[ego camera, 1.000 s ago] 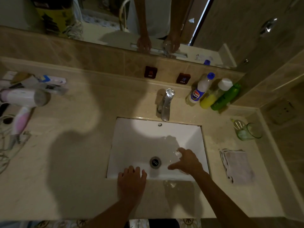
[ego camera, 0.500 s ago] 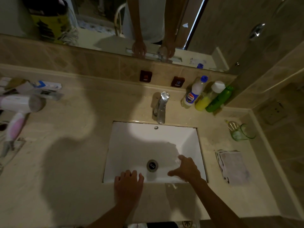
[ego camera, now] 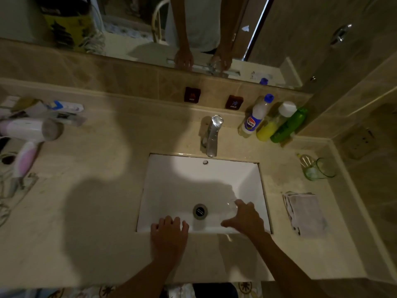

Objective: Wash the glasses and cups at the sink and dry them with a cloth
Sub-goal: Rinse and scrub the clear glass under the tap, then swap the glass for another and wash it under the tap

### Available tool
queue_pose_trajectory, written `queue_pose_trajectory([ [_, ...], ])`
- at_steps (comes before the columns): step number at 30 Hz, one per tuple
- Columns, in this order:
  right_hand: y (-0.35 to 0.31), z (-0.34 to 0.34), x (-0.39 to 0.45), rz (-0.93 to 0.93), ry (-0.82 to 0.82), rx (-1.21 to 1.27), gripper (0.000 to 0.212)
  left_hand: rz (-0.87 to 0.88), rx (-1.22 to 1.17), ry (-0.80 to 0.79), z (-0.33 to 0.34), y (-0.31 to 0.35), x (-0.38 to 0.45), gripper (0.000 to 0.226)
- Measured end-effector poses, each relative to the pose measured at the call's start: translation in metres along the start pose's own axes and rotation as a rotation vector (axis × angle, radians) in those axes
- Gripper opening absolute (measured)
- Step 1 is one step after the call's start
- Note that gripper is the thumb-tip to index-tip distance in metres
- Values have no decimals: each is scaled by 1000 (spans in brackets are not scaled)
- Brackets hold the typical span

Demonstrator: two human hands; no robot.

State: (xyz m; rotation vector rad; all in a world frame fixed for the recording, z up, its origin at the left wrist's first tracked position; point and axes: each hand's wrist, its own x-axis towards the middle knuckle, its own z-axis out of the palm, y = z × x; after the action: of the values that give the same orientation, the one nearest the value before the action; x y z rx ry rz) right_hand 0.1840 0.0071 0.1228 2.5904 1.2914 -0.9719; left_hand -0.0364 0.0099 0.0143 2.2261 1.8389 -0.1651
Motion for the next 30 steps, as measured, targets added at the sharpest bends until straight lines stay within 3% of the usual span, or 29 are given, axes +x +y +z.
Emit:
queue_pose_trajectory([
  [3, 0, 1, 2, -19, 28, 33, 100, -20, -21, 15, -4, 3, 1, 38],
  [6, 4, 6, -2, -13, -89, -19, 103, 0, 13, 6, 1, 1, 0, 40],
  [13, 22, -2, -3, -23, -33, 45, 100, 124, 150, -56, 9, -4, 1, 56],
  [15, 26, -10, -2, -50, -19, 65, 101, 106, 197, -55, 7, -2, 0, 50],
  [18, 40, -20, 6, -82, -12, 300, 100, -4, 189, -23, 4, 4, 0, 42],
  [22, 66, -36, 6, -159, -91, 613, 74, -129, 112, -12, -2, 21, -3, 43],
  [26, 97, -33, 9, -249, -44, 671, 86, -88, 69, -1, 2, 62, -9, 41],
  [30, 130, -33, 18, -300, 29, 644, 83, -36, 63, -8, 14, 102, -7, 42],
])
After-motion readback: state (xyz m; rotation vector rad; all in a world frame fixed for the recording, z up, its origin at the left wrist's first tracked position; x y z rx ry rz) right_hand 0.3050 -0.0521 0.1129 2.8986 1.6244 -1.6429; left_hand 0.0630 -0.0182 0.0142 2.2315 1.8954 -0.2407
